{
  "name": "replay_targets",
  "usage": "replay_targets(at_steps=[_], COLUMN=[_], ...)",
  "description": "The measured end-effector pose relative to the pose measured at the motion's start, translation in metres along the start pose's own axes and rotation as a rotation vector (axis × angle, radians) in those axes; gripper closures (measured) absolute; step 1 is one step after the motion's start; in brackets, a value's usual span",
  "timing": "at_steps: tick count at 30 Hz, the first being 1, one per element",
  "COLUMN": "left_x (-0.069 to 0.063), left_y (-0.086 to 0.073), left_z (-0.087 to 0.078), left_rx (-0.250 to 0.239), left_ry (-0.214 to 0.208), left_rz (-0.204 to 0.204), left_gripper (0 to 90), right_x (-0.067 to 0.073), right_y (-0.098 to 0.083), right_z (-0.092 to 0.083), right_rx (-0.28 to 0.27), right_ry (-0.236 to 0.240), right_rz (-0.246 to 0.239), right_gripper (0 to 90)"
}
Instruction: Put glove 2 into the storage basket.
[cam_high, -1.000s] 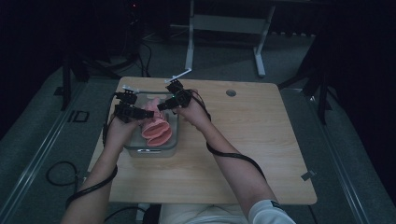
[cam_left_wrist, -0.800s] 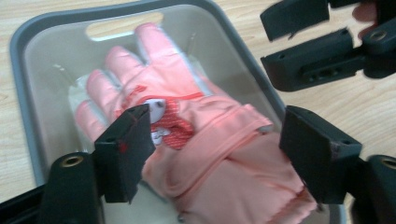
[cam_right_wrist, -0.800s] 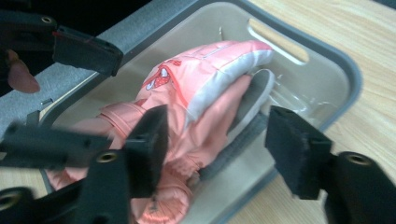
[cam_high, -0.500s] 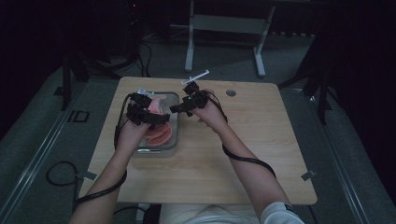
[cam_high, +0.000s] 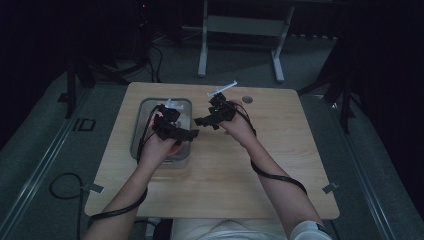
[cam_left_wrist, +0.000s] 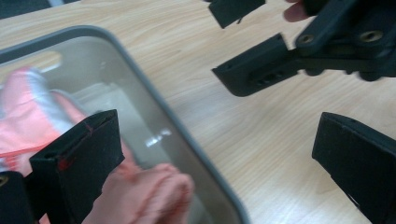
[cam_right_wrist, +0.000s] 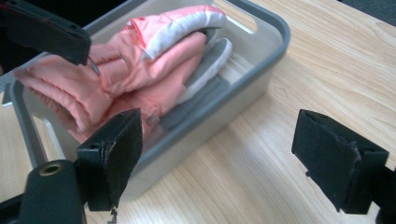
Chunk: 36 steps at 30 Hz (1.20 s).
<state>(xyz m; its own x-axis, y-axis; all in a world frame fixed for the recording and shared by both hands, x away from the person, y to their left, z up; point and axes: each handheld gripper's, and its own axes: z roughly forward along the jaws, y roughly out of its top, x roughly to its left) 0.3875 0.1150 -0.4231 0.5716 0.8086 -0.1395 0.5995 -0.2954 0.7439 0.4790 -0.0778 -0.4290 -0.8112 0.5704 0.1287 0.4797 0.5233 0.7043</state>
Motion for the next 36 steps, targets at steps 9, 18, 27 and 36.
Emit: replay_targets(at_steps=[9, 18, 27, 36], left_x=[-0.026, -0.053, -0.067, -0.08], left_y=[-0.004, -0.009, -0.019, -0.03], left_z=[0.004, 0.013, 0.027, 0.035], left_rx=[-0.023, 0.006, 0.015, -0.021], left_ry=[-0.045, -0.014, -0.058, -0.055], left_rz=[0.042, 0.123, 0.139, 0.172], left_gripper=[1.3, 1.2, 1.2, 1.2], right_x=[-0.011, -0.018, -0.023, -0.028], right_y=[-0.021, -0.041, -0.059, -0.077], right_z=[-0.009, -0.016, -0.019, -0.023], right_rx=[-0.006, -0.009, 0.001, 0.014], right_ry=[-0.019, -0.024, -0.024, -0.03], right_rz=[-0.001, 0.0, 0.005, 0.007], right_gripper=[16.3, 16.3, 16.3, 16.3])
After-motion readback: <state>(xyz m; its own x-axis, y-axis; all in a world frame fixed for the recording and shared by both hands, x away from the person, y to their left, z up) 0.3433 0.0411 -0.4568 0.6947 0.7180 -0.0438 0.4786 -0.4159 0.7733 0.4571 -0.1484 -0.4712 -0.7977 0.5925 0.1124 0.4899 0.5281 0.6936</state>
